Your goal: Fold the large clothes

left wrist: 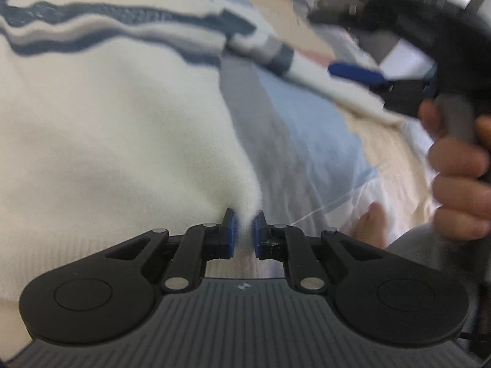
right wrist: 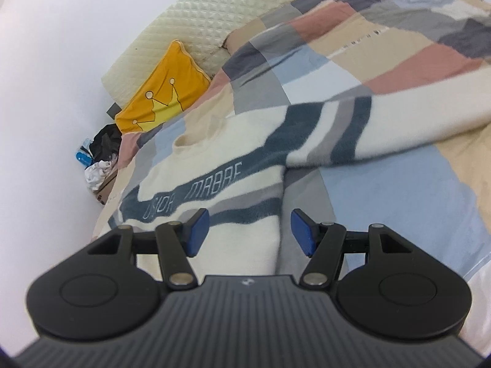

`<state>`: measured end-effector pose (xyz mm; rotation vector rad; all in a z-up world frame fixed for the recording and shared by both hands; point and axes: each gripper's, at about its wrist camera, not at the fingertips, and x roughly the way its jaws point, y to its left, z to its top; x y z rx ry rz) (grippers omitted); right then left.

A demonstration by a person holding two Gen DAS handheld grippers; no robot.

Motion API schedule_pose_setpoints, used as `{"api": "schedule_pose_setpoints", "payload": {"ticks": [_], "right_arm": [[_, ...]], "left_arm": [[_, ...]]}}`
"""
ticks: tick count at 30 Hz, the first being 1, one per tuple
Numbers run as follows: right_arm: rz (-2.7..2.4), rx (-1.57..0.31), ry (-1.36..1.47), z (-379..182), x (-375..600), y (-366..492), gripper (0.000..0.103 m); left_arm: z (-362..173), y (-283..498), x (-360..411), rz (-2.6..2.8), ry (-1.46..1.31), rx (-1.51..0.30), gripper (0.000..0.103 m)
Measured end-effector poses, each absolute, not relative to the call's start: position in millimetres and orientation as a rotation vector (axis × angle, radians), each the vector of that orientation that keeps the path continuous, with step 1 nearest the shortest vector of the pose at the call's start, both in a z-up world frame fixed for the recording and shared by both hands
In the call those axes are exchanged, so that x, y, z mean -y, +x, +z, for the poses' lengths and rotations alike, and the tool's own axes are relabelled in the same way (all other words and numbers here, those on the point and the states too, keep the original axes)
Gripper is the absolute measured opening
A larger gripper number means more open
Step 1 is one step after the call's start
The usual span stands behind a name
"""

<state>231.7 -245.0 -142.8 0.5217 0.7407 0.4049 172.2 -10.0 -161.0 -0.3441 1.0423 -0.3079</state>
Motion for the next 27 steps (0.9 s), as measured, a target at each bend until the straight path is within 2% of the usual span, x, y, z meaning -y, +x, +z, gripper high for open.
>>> {"api": "schedule_pose_setpoints", "payload": {"ticks": [6,7,9,12,16,19,23,27], "right_arm": [[0.381,-0.775,0.502,-151.8,239.1,235.0,0.063],[0.379,-0.783,0.493,-153.1,236.3,235.4,0.063],[0.377,-0.794,0.478,-154.8,232.5,236.5,0.063],[0.375,-0.796,0.459,-156.0,229.9,235.0,0.063],[0.386,-0.805,0.434,-158.0,223.3,230.9,0.063],[0.396,-0.810,0.412,-158.6,217.4,227.7,0.063],[0.421,-0.820,0.401,-159.7,213.0,225.5,0.063],[0.430,-0.843,0.399,-163.2,209.3,227.3,0.063]], "left_arm": [[-177.2,181.0,3.5,-0.322,-0.400,-1.063,0.017],[-176.6,180.7,-1.0,-0.328,-0.422,-1.064,0.020],[-176.1,182.6,-11.7,-0.327,-0.474,-1.065,0.031],[-169.0,180.9,-32.2,-0.301,-0.558,-1.053,0.035],[-147.4,174.5,-65.1,-0.232,-0.606,-0.998,0.040],[-125.4,172.0,-99.7,-0.144,-0.626,-0.947,0.048],[-94.6,171.9,-148.1,-0.031,-0.615,-0.902,0.051],[-71.4,174.6,-210.8,0.092,-0.605,-0.934,0.053]]}}
